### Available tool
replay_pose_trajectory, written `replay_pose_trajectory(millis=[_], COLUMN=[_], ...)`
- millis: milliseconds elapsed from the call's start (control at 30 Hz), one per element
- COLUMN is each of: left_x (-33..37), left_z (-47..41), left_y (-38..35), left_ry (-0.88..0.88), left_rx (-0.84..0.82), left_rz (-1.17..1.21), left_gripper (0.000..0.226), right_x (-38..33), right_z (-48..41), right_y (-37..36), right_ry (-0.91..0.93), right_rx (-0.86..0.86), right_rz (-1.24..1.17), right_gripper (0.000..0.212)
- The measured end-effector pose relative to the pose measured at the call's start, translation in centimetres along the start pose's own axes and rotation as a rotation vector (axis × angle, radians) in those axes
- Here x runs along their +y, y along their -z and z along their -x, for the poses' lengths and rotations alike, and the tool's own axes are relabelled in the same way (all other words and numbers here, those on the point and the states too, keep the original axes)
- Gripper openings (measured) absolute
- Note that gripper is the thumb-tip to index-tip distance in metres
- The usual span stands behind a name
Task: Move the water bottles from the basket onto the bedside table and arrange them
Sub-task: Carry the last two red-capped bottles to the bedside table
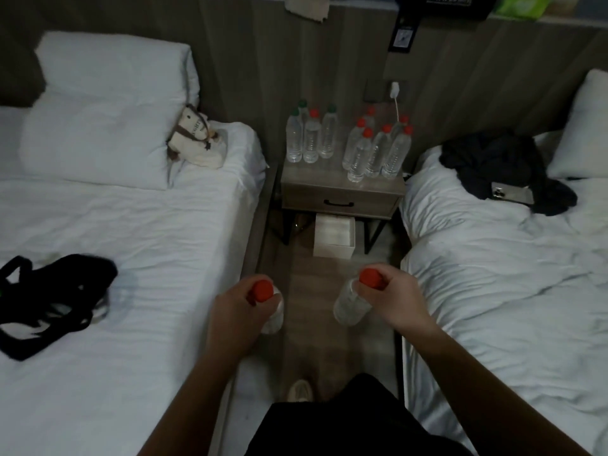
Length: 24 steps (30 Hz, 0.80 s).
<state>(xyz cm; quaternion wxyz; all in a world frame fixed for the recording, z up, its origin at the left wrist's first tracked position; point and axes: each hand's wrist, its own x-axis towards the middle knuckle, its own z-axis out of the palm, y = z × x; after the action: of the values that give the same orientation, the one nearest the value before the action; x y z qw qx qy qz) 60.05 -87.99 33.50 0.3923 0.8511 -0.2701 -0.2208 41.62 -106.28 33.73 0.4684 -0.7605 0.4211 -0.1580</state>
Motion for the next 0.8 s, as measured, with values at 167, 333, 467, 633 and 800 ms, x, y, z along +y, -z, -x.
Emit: replay_pose_trajectory(millis=[167, 333, 467, 633, 800], left_x=[2.0, 3.9, 6.6, 10.2, 13.8], left_z=[-4.6, -10.5, -15.7, -21.8, -26.8], left_y=[-1.6, -3.9, -5.9, -8.0, -10.4], left_ry=[-0.003, 0.049, 0.051, -0.057, 0.077], left_rx=[-0.033, -0.008, 0.014, 0.099, 0.108], left_rz=[-0.007, -0.017, -0.059, -0.117, -0.082], left_gripper=[0.025, 0.031, 0.034, 0.035, 0.034], right_x=[1.2, 2.2, 1.8, 1.0, 0.5], right_z=[-4.8, -11.7, -18.1, -26.1, -33.0], right_y=[0.5, 1.1, 2.5, 5.6, 8.0], right_ry=[-0.043, -0.053, -0.02, 0.03, 0.094], right_rx=[0.019, -0.038, -0.089, -0.135, -0.194], right_rz=[0.036, 0.051, 0.007, 0.014, 0.088], right_gripper=[0.018, 0.014, 0.015, 0.015, 0.017])
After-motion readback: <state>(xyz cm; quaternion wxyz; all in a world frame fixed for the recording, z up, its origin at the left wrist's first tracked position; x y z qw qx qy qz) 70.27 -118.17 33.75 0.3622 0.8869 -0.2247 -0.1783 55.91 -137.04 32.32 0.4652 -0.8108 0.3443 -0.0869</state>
